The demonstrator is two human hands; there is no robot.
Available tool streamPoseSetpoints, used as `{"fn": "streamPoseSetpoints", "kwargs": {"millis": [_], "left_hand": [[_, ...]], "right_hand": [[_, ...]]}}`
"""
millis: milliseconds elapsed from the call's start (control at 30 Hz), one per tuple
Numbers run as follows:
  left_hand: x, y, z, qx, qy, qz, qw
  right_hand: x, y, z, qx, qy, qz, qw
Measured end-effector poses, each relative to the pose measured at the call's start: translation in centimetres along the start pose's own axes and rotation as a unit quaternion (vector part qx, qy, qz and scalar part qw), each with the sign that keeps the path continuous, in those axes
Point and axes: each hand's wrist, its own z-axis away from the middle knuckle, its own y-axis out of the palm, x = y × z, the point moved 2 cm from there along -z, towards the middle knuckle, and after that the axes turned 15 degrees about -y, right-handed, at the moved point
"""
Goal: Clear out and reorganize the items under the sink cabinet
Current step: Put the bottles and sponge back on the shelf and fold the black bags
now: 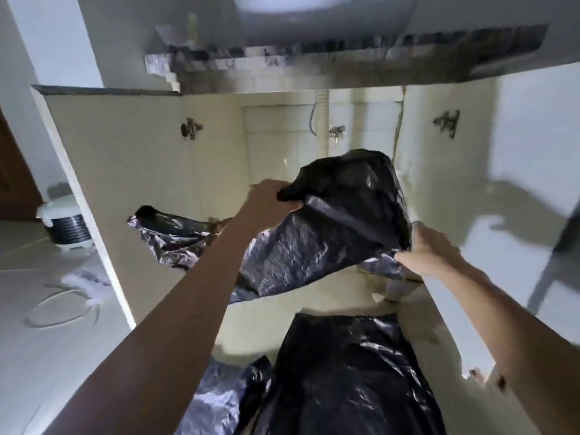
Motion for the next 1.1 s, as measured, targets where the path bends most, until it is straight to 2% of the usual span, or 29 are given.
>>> {"fn": "streamPoseSetpoints", "kwargs": {"millis": [67, 133, 200, 233, 300, 367, 433, 467, 567, 700, 800, 900, 933, 1000, 1100], "left_hand": [[-0.7, 2.0, 0.9, 0.041, 0.037, -0.084, 0.995], [-0.7, 4.0, 1.8, 0.09, 0.056, -0.121, 0.987], [-0.5, 5.6, 2.2, 0.117, 0.054, -0.15, 0.98], [-0.4, 6.2, 2.4, 0.119, 0.057, -0.163, 0.978], [-0.5, 7.2, 2.7, 0.126, 0.07, -0.186, 0.972], [-0.7, 8.1, 3.4, 0.145, 0.083, -0.21, 0.963], [-1.1, 8.7, 4.3, 0.173, 0.097, -0.231, 0.952], [-1.2, 9.0, 4.6, 0.187, 0.104, -0.242, 0.947], [-0.8, 9.4, 4.6, 0.195, 0.1, -0.269, 0.938], [1.2, 10.0, 4.3, 0.22, 0.061, -0.327, 0.917], [3.2, 10.3, 4.2, 0.255, 0.018, -0.363, 0.896], [5.1, 10.6, 4.2, 0.324, -0.034, -0.402, 0.856], [5.4, 10.7, 4.1, 0.33, -0.044, -0.403, 0.852], [5.6, 10.4, 3.8, 0.295, -0.046, -0.392, 0.87], [5.4, 9.3, 3.3, 0.195, -0.027, -0.371, 0.907]], "right_hand": [[0.6, -0.9, 0.2, -0.039, -0.067, 0.041, 0.996], [2.7, -2.1, 0.8, -0.146, -0.184, 0.052, 0.971], [4.9, -3.1, 1.7, -0.21, -0.25, 0.065, 0.943], [5.7, -3.2, 2.0, -0.207, -0.267, 0.074, 0.938], [6.2, -2.3, 2.1, -0.13, -0.289, 0.099, 0.943], [5.1, -0.3, 2.0, 0.004, -0.269, 0.108, 0.957], [4.0, 0.8, 2.3, 0.118, -0.193, 0.085, 0.97], [3.7, 1.1, 2.4, 0.151, -0.152, 0.078, 0.974], [3.1, 0.8, 1.8, 0.135, -0.144, 0.034, 0.98], [2.2, -0.4, 1.4, 0.146, -0.15, -0.092, 0.974], [1.2, -0.7, 1.2, 0.155, -0.123, -0.079, 0.977], [0.9, -1.7, 1.0, 0.117, -0.116, -0.045, 0.985], [0.8, -2.0, 0.7, 0.097, -0.129, -0.036, 0.986], [0.7, -2.4, 0.6, 0.071, -0.144, -0.016, 0.987], [0.2, -2.4, 0.5, 0.054, -0.147, 0.005, 0.988]]}}
